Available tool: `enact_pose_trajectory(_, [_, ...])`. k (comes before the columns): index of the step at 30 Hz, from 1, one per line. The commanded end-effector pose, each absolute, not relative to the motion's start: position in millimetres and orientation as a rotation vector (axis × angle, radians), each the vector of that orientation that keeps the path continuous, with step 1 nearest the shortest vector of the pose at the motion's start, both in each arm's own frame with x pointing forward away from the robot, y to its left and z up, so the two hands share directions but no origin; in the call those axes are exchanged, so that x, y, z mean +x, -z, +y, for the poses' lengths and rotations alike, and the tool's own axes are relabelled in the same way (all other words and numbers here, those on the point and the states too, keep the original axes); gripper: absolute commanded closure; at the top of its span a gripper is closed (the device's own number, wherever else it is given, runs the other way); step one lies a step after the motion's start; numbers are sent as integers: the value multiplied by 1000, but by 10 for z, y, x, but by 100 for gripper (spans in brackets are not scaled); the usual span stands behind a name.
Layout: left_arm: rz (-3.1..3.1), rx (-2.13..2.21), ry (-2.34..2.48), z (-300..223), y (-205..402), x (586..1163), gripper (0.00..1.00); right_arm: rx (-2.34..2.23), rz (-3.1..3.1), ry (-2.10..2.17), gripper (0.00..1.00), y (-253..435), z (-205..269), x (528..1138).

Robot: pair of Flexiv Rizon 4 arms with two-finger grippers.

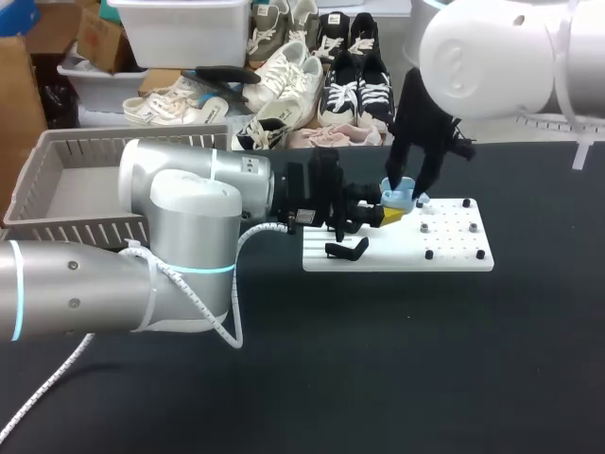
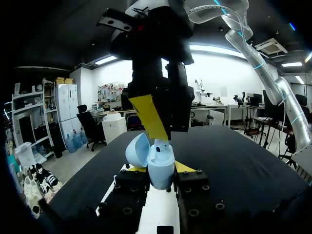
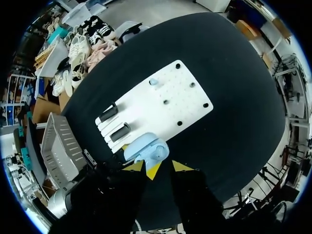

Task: Pick up each earbud case from the left stands, insert the matching earbuds, close the lid, and place the case in the box.

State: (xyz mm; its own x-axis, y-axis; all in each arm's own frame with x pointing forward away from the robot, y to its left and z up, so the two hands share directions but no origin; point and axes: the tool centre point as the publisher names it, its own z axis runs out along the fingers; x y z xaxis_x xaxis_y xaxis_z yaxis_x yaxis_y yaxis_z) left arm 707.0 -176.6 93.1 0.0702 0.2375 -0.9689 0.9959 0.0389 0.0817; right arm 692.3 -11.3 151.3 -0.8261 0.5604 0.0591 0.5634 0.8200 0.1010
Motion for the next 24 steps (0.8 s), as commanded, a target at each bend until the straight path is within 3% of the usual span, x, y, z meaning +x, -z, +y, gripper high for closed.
enact_pose_trajectory(1, [1342,1377,994,-1764,-923,7066,100,-879,-3056,224,72,-1608,-160,6735])
enact_pose_trajectory(8, [1342,1377,994,-1764,-923,7066,100,-802,-3183,244,59,-1737,-275,6623])
enact_pose_trajectory(21, [1342,1377,994,-1764,-923,7066,100,-649,-3313,267,58,-1691,-727,6766])
enact_pose_trajectory(24, [1342,1377,994,-1764,-923,7066,100,-576,-3356,360,52,-1648,-868,6861])
